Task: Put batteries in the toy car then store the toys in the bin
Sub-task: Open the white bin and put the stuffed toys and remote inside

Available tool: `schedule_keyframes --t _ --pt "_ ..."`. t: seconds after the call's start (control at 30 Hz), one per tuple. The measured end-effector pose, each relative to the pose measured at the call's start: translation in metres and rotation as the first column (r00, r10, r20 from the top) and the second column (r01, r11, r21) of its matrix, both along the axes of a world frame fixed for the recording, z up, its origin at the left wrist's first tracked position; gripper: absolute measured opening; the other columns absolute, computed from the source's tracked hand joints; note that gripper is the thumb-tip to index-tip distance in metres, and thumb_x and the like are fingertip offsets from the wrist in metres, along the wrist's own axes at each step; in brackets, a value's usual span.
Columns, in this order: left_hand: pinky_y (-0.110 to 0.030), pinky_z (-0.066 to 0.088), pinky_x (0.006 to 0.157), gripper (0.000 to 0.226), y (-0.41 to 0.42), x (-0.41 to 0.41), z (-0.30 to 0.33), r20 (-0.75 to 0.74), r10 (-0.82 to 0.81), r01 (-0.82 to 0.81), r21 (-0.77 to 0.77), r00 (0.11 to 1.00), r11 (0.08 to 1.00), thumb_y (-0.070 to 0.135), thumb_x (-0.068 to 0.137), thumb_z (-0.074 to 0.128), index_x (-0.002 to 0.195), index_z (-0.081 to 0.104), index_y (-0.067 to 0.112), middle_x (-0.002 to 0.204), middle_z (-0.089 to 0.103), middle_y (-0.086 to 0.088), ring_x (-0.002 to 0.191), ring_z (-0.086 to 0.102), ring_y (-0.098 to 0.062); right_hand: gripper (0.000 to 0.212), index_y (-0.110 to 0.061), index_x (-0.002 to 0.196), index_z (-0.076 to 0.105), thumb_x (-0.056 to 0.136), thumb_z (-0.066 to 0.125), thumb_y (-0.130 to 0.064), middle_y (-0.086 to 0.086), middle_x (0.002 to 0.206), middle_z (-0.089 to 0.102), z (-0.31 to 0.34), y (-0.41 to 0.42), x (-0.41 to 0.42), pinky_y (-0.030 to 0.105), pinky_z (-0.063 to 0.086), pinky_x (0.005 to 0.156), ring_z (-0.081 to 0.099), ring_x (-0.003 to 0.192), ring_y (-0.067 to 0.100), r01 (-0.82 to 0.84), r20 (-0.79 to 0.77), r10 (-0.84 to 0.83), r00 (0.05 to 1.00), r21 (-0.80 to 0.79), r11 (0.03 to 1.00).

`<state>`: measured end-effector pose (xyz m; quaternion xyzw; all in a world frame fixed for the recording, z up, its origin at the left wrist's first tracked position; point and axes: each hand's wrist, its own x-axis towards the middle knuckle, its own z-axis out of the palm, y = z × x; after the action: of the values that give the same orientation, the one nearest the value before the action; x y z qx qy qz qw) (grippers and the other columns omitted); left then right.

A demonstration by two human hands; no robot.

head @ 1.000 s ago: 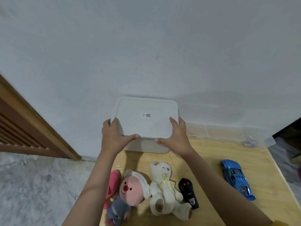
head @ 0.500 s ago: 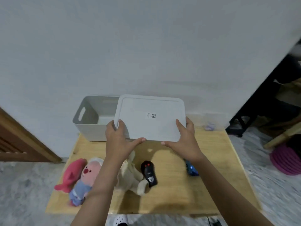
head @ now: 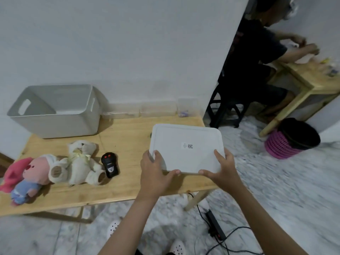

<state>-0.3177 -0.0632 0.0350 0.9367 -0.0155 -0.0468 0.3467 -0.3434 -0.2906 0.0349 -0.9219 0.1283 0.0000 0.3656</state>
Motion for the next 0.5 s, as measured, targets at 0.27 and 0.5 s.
schedule_keyframes --t 0.27,0.5 --pt "-0.036 0.037 0.104 0.104 -0.050 -0.033 -0.039 -0.151 -0.090 0.111 0.139 0.984 0.984 0.068 0.074 0.060 0.148 0.016 0.011 0.151 0.006 -0.015 0.137 0.013 -0.031 0.097 -0.014 0.139 0.034 0.059 0.088 -0.028 0.016 0.147 0.015 -0.043 -0.045 -0.042 0.044 0.029 0.109 0.018 0.137 0.032 0.108 -0.069 -0.105 0.992 0.033 0.994" --pt "-0.033 0.043 0.094 0.103 -0.062 -0.025 -0.061 -0.196 -0.109 0.153 0.227 0.975 0.962 0.072 0.072 0.058 0.146 0.021 0.011 0.146 0.015 -0.011 0.129 0.024 -0.028 0.098 -0.015 0.141 0.033 0.061 0.088 -0.030 0.017 0.147 0.015 -0.065 -0.052 -0.037 0.041 0.027 0.111 0.017 0.137 0.032 0.167 -0.150 -0.154 0.977 0.081 0.983"
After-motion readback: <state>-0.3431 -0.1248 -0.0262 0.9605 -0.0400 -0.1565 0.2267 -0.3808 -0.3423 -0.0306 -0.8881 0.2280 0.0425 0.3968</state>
